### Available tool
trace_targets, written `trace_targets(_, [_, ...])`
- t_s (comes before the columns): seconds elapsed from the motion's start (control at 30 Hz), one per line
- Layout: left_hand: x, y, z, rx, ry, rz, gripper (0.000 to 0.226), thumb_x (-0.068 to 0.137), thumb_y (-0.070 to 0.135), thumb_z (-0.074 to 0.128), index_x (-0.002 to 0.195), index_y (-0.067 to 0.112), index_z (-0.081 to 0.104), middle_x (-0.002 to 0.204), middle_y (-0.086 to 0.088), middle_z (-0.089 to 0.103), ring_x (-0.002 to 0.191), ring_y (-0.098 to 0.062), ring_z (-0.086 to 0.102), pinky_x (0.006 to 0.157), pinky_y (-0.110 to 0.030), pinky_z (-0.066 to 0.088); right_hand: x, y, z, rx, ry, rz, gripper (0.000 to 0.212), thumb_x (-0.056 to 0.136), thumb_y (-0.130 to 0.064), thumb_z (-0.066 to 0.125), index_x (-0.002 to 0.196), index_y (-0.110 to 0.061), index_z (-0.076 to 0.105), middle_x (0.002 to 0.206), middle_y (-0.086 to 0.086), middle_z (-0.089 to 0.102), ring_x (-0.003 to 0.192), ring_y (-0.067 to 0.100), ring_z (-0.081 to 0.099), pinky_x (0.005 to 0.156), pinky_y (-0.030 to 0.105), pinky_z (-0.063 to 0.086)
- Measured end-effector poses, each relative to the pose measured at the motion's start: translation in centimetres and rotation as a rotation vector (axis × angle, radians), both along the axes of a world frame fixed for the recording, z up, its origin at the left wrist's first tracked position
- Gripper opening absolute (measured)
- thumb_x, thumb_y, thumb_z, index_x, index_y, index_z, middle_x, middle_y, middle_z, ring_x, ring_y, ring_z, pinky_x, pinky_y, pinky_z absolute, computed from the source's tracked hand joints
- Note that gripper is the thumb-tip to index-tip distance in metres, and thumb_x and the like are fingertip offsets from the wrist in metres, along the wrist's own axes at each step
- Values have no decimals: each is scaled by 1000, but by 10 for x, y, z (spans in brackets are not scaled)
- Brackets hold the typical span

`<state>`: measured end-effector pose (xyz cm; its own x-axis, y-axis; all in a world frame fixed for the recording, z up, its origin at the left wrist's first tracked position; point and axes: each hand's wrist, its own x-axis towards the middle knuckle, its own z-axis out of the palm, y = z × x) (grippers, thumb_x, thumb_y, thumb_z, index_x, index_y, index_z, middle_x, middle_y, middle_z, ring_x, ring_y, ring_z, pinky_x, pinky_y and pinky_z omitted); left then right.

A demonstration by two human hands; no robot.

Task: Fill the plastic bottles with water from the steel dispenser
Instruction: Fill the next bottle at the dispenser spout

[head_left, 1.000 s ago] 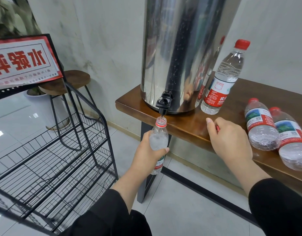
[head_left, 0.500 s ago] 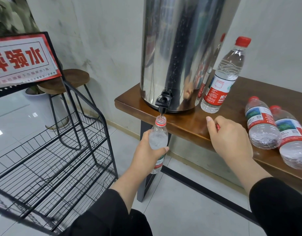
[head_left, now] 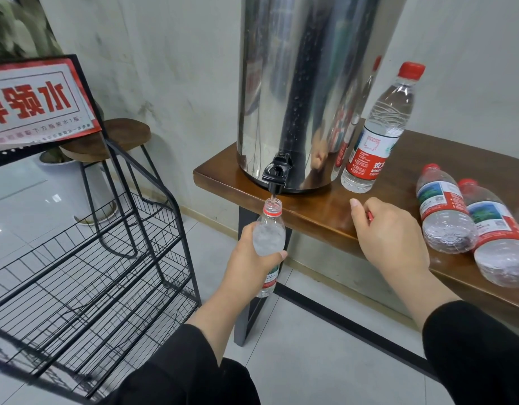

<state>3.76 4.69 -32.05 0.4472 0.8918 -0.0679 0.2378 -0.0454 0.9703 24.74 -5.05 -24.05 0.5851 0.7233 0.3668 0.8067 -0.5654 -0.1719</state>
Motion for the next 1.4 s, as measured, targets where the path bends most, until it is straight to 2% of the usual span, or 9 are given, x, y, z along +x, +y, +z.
trace_targets(0.23, [1, 0, 1, 1, 2, 7, 65, 85, 25, 82, 139, 33, 46, 123, 7, 63, 112, -16, 63, 94, -35, 54, -1, 0, 1, 17, -2, 9, 38, 102, -55, 36, 80, -28, 52, 69, -10, 53, 60, 9, 53, 55, 19, 36])
trace_targets(0.4, [2, 0, 1, 0, 17, 12, 65, 85, 26, 82, 139, 32, 46, 123, 5, 64, 114, -18, 63, 97, -39, 55, 0, -2, 1, 19, -10, 8, 39, 102, -55, 36, 81, -27, 53, 68, -10, 52, 60, 9, 52, 56, 20, 38])
trace_targets(0.57, [2, -1, 2, -2, 24, 10, 66, 85, 27, 82, 140, 31, 45, 126, 6, 63, 116, -17, 61, 99, -38, 54, -1, 0, 1, 8, -13, 4, 38, 102, -55, 36, 81, -27, 52, 69, -10, 53, 60, 9, 52, 57, 20, 38])
trace_targets(0.7, [1, -1, 2, 1, 22, 6, 66, 86, 27, 81, 140, 32, 44, 126, 6, 62, 116, -17, 61, 94, -33, 52, -2, 0, 2, 8, -10, 2, 38, 102, -55, 36, 80, -28, 51, 68, -10, 53, 59, 9, 53, 54, 18, 36])
trace_targets(1.0, [2, -1, 2, -8, 21, 2, 70, 86, 28, 82, 143, 32, 42, 131, 5, 60, 122, -20, 59, 104, -46, 53, -2, 0, 2, -3, -2, 3, 38, 102, -55, 36, 83, -27, 53, 70, -9, 54, 60, 9, 54, 58, 20, 41])
trace_targets(1.17, [1, 0, 1, 2, 26, -2, 71, 86, 27, 82, 144, 33, 41, 132, 6, 59, 122, -19, 58, 101, -40, 53, -1, 0, 1, 7, -16, -1, 39, 102, -55, 36, 81, -27, 52, 68, -9, 53, 60, 9, 53, 55, 19, 37])
trace_targets(1.27, [1, 1, 0, 3, 35, 5, 72, 85, 28, 82, 144, 33, 41, 132, 6, 60, 122, -20, 59, 101, -42, 54, 0, 0, 0, 10, -25, -4, 38, 102, -55, 36, 81, -27, 52, 68, -10, 53, 59, 9, 53, 54, 18, 36])
trace_targets(1.4, [2, 0, -1, -3, 25, 3, 71, 86, 28, 82, 144, 33, 41, 130, 6, 60, 120, -19, 59, 96, -36, 53, 0, 1, -1, 16, -30, 0, 39, 101, -56, 35, 81, -27, 52, 68, -10, 53, 59, 9, 53, 54, 18, 37])
